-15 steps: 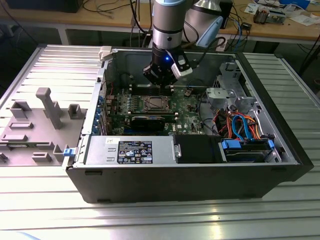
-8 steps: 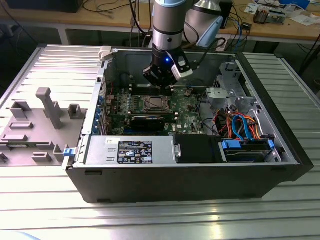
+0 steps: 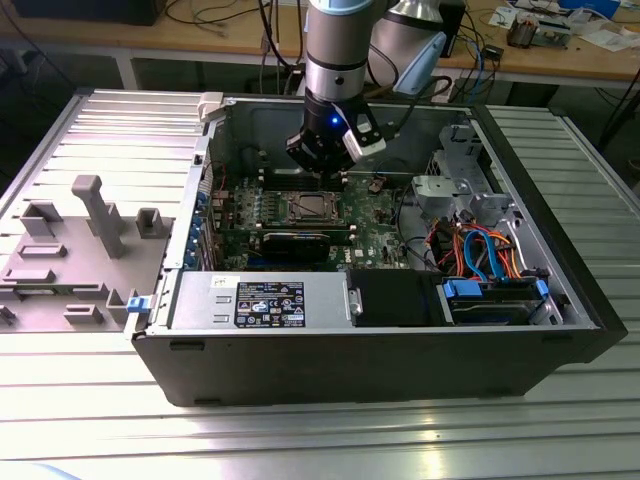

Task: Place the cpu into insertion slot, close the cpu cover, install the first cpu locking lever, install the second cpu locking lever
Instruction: 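Install the second cpu locking lever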

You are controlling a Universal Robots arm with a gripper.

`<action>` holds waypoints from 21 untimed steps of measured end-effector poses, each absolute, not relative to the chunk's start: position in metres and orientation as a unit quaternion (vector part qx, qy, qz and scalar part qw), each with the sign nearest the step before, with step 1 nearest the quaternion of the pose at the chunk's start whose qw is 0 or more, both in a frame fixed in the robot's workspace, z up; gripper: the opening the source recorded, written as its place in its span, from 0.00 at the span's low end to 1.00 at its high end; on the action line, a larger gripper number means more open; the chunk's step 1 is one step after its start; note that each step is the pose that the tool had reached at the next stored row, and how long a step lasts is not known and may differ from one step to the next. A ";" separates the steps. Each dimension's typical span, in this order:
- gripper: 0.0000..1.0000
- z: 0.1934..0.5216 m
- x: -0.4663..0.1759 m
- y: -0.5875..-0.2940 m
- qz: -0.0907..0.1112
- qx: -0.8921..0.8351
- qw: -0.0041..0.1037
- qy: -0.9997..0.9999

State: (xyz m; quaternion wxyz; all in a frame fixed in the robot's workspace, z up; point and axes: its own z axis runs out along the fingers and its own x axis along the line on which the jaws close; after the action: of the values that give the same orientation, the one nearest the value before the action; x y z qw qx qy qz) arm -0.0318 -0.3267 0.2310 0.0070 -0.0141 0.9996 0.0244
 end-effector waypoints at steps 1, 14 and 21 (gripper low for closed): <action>0.11 0.231 -0.032 -0.327 0.024 -0.014 0.007 1.000; 0.11 0.231 -0.032 -0.329 0.024 -0.014 0.007 1.000; 0.11 0.233 -0.032 -0.329 0.024 -0.014 0.007 1.000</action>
State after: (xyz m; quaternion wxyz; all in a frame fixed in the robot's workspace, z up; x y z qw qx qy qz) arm -0.0318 -0.3286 0.2334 0.0071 -0.0140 0.9996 0.0245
